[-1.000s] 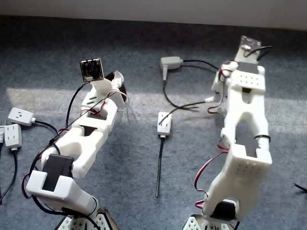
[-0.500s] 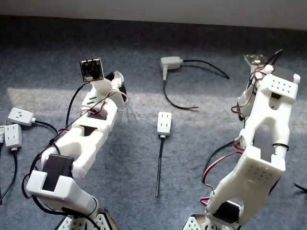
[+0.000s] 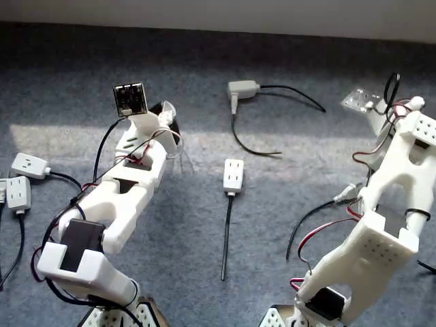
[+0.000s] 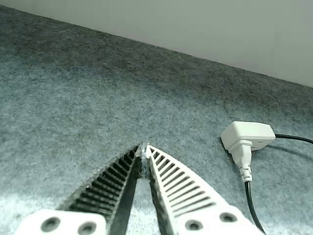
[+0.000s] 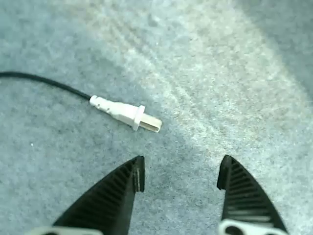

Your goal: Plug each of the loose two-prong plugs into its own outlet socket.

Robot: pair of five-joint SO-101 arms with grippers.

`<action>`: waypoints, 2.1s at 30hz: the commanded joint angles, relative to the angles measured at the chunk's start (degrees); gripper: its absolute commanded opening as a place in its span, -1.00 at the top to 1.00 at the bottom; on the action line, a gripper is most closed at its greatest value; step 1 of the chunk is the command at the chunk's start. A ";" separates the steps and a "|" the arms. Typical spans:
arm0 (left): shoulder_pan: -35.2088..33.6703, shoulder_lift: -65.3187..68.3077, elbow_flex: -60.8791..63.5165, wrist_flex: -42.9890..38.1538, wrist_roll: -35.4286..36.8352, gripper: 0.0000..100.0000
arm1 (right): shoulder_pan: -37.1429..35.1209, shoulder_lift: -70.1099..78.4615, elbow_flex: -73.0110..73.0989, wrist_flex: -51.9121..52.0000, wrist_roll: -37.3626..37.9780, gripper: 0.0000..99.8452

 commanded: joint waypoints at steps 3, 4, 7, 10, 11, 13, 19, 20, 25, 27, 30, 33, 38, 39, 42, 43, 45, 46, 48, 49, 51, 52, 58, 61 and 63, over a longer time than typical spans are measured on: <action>0.48 -0.13 -1.80 0.35 0.09 0.99 | -0.92 -1.10 -2.51 6.46 13.80 0.51; 0.48 -0.13 -1.80 0.35 0.09 0.99 | -1.27 -1.01 -2.42 6.81 15.30 0.51; 0.48 -0.13 -1.80 0.35 0.09 0.99 | -1.89 -0.92 -1.27 6.90 18.20 0.51; 0.48 -0.13 -1.80 0.35 0.09 0.99 | -2.42 -1.19 1.45 6.99 23.21 0.51; 0.48 -0.13 -1.80 0.35 0.09 0.99 | -2.68 -1.19 2.51 6.99 24.18 0.51; 0.48 -0.13 -1.80 0.35 0.09 0.99 | -3.74 -1.19 4.62 6.99 25.32 0.51; 0.48 -0.13 -1.80 0.35 0.09 0.99 | -7.52 -0.92 9.71 6.46 27.69 0.52; 0.48 -0.13 -1.80 0.35 0.09 0.99 | -7.96 -0.92 10.07 6.29 27.69 0.52; 0.48 -0.13 -1.80 0.35 0.09 0.99 | -7.52 0.57 12.97 -2.77 27.78 0.52; 0.48 -0.13 -1.80 0.35 0.09 0.99 | -6.29 2.42 13.41 -6.29 27.78 0.52; 0.48 -0.13 -1.80 0.35 0.09 0.99 | -4.97 5.32 13.41 -9.71 27.78 0.52; 0.48 -0.13 -1.80 0.35 0.09 0.99 | -4.18 7.08 13.41 -11.03 27.78 0.52; 0.48 -0.13 -1.80 0.35 0.09 0.99 | -3.74 7.34 13.41 -11.03 27.60 0.70; 0.48 -0.13 -1.80 0.35 0.09 0.99 | -3.56 7.34 13.41 -11.03 27.60 0.79; 0.48 -0.13 -1.71 0.35 0.09 0.99 | -2.95 7.52 13.41 -10.95 27.60 0.93; 0.48 -0.13 -1.71 0.35 0.09 0.99 | -2.24 7.60 13.41 -10.95 27.60 0.92; 0.48 -0.13 -1.71 0.35 0.09 0.99 | -0.92 7.60 13.41 -11.03 27.60 0.85; 0.48 -0.13 -1.71 0.35 0.09 0.99 | -0.13 7.60 13.41 -11.03 27.60 0.80; 0.48 -0.13 -1.71 0.35 0.09 0.99 | 1.01 7.69 13.76 -11.03 27.60 0.67; 0.48 -0.13 -1.71 0.35 0.09 0.99 | 1.36 7.78 13.85 -11.03 27.52 0.62; 0.48 -0.13 -1.71 0.35 0.09 0.99 | 1.80 7.87 13.93 -11.03 27.52 0.58; 0.48 -0.13 -1.71 0.35 0.09 0.99 | 1.80 7.87 14.02 -11.03 27.52 0.57; 0.48 -0.13 -1.71 0.35 0.09 0.99 | 2.77 7.87 17.45 -11.03 27.52 0.57; 0.48 -0.13 -1.71 0.35 0.09 0.99 | 3.03 7.87 20.70 -11.30 27.52 0.58; 0.48 -0.13 -1.71 0.35 0.09 0.99 | 3.12 7.87 23.78 -14.46 27.52 0.60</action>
